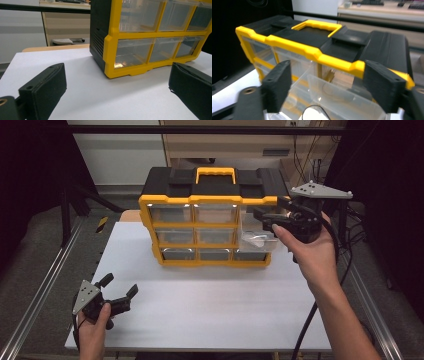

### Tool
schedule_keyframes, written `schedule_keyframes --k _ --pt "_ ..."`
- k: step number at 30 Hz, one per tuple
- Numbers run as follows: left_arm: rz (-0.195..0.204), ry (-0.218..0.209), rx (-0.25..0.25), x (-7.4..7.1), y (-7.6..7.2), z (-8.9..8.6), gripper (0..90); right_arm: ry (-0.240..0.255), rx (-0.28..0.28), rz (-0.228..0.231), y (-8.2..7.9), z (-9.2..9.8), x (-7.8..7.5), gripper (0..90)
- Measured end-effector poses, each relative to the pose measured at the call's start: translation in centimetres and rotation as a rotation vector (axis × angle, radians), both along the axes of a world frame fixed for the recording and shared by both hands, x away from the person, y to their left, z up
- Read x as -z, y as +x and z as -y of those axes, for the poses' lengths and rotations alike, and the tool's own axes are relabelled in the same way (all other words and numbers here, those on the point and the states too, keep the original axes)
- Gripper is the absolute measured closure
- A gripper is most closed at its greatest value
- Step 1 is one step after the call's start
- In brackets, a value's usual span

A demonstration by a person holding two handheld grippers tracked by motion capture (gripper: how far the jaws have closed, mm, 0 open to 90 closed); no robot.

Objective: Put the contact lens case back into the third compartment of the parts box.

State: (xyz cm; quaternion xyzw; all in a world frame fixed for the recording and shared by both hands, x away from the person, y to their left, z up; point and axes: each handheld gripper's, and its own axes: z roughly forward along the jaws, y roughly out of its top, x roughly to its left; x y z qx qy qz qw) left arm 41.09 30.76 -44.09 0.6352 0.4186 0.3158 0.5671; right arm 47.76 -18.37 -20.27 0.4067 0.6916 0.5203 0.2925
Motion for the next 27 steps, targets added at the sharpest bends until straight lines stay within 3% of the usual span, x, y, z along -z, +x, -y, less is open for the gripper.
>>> schedule_keyframes --k 9,14,22,27 --pt "0.005 0.003 -0.016 -0.1 0.2 -0.1 1.2 0.014 -0.005 0.057 0.3 -0.1 -0.2 6.1" --pt "0.006 0.007 -0.017 -0.2 0.1 0.0 1.2 0.006 -0.032 0.088 0.3 0.4 0.1 4.4" --pt "0.006 0.004 -0.018 -0.1 0.2 -0.2 1.2 0.052 -0.029 0.123 0.1 1.3 0.0 4.4" --pt "0.002 0.004 -0.017 0.0 0.2 -0.3 1.2 0.055 -0.044 0.143 0.2 1.1 0.1 4.0"
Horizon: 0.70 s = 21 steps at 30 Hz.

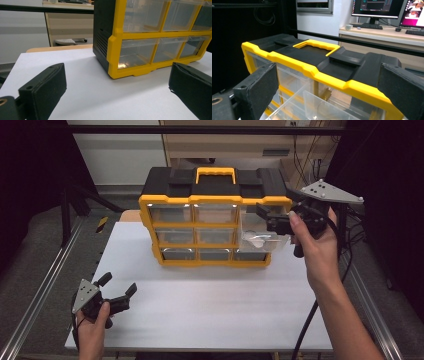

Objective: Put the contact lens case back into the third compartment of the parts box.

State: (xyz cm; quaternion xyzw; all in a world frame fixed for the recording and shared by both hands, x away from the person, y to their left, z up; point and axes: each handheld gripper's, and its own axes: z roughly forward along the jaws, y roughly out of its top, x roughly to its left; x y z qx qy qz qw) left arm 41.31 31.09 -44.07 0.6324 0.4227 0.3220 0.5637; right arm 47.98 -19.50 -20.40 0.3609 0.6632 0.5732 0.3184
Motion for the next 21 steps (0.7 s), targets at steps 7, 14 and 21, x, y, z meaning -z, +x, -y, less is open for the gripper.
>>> schedule_keyframes --k 7,14,21 --pt "-0.002 -0.012 0.001 0.0 -0.2 0.0 1.2 -0.004 0.007 0.038 -0.3 -0.7 0.1 3.8" --pt "0.001 -0.017 -0.001 0.0 -0.3 -0.2 1.2 0.012 0.001 0.057 -1.2 -0.5 0.4 3.8" --pt "-0.001 -0.016 -0.005 0.1 -0.3 -0.3 1.2 0.034 -0.026 0.065 -1.9 0.1 0.2 2.9"
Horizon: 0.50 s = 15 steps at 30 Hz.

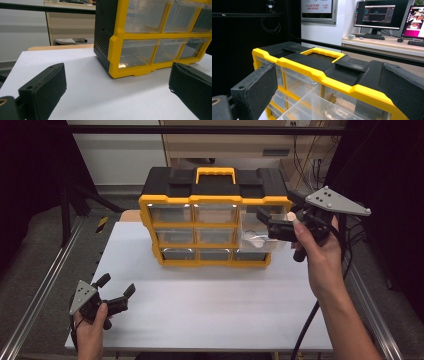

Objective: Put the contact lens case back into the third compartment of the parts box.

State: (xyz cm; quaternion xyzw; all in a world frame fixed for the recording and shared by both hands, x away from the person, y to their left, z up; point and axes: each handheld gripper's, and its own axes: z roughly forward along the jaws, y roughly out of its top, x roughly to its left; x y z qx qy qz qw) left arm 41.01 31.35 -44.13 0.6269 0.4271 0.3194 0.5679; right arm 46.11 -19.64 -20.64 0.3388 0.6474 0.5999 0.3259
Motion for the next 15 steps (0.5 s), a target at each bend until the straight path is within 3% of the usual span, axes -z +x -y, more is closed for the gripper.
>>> schedule_keyframes --k 8,15 --pt "-0.006 -0.008 -0.001 0.19 -0.03 -0.30 1.2 0.008 -0.024 -0.005 -0.60 0.02 0.20 3.4" --pt "-0.003 -0.017 -0.008 0.10 0.05 -0.51 1.2 -0.015 -0.038 0.016 -0.97 -0.60 0.01 3.2"
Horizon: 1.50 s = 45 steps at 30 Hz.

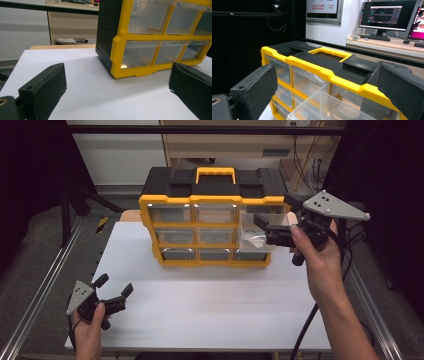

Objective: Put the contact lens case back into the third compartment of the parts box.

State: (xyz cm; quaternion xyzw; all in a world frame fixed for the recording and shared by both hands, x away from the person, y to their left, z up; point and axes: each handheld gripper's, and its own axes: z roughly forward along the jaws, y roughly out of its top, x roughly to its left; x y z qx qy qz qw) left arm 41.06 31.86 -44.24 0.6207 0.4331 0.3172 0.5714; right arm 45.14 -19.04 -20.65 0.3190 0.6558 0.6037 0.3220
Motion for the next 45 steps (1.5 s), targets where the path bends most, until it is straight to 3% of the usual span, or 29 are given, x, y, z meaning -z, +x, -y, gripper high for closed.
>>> schedule_keyframes --k 9,23,33,36,45 --pt "0.003 0.018 -0.001 -0.1 0.0 0.3 1.2 -0.011 -0.021 -0.008 -1.3 0.3 1.2 3.1" --pt "0.013 0.012 0.008 -0.3 -0.4 0.3 1.2 0.029 -0.019 -0.008 -3.1 1.4 2.8 2.8" --pt "-0.004 -0.010 0.012 0.0 -2.0 -0.3 1.3 0.040 -0.016 -0.011 -4.0 2.6 3.8 3.1" --pt "0.022 -0.008 0.012 -0.5 -2.5 -0.6 1.2 0.049 -0.012 -0.010 -4.3 3.0 4.1 3.2" --pt "0.013 0.004 0.021 -0.1 -2.4 -0.3 1.1 0.029 -0.003 -0.025 -5.1 3.5 6.5 3.2"
